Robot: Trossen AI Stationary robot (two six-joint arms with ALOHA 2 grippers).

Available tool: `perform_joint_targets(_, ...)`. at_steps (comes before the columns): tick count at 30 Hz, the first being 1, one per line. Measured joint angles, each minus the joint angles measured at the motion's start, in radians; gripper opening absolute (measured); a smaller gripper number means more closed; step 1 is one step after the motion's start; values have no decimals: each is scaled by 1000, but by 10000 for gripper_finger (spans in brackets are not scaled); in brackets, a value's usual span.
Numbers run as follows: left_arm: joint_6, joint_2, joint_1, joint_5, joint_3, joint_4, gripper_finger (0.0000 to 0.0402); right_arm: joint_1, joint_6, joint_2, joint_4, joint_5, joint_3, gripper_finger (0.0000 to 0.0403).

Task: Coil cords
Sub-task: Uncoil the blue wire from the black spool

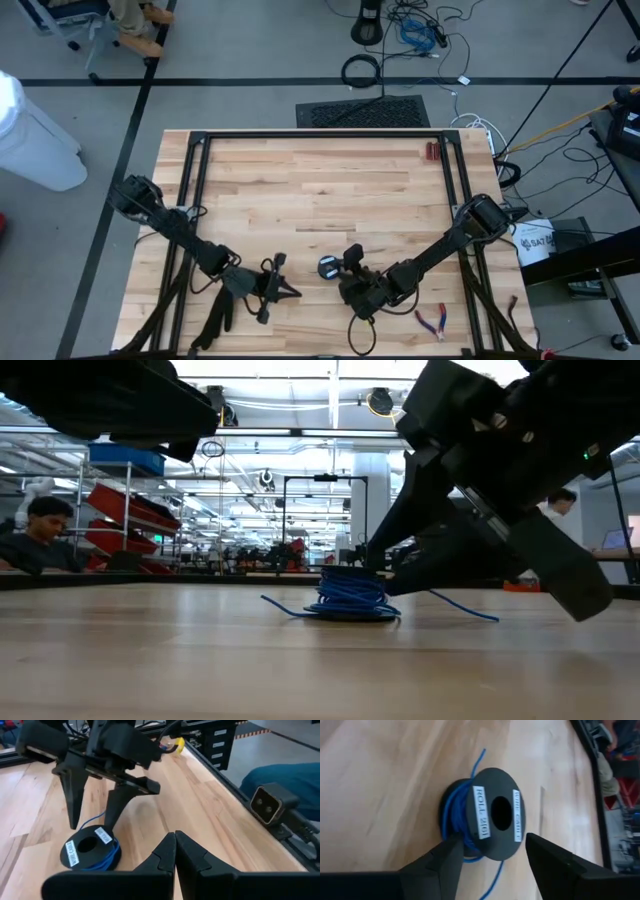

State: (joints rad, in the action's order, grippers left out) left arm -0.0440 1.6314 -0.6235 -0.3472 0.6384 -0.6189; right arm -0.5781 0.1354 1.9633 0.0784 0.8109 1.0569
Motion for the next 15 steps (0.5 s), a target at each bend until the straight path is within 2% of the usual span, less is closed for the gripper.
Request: perform_joint_targets(15,-1,0,0,-7,0,-3,11,0,66,0,0,-5,0,87)
